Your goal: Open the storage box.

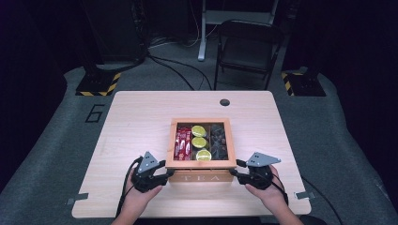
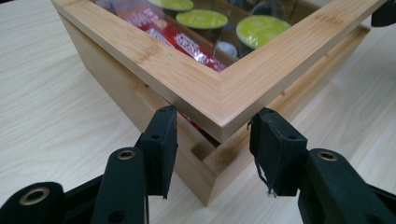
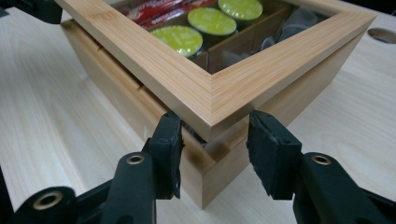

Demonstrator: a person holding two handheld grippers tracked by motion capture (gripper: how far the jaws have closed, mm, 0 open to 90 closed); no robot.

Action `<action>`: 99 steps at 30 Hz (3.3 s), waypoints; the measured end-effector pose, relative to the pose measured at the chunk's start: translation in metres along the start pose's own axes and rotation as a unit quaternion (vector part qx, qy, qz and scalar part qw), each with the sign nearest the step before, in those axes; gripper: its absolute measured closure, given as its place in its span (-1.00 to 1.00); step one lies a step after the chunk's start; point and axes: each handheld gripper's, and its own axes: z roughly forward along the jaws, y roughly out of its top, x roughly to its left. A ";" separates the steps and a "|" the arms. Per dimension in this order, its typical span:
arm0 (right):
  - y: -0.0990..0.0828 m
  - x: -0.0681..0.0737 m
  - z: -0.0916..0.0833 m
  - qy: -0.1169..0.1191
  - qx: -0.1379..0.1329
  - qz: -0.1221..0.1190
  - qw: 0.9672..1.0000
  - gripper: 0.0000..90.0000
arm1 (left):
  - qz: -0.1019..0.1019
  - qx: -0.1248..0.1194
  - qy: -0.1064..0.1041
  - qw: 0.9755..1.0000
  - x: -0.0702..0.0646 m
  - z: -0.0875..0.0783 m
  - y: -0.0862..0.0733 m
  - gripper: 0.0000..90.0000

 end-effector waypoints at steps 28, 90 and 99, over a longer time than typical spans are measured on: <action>0.065 -0.017 -0.022 -0.017 -0.031 -0.021 0.999 0.14 | 0.010 -0.011 0.029 0.999 0.008 -0.024 0.066 0.15; 0.143 -0.052 -0.018 -0.038 -0.055 -0.021 0.998 0.16 | -0.011 -0.051 0.087 0.995 0.063 0.034 0.117 0.33; 0.147 -0.057 -0.016 -0.035 -0.061 -0.014 0.997 0.15 | -0.007 -0.041 0.091 0.995 0.065 0.035 0.124 0.34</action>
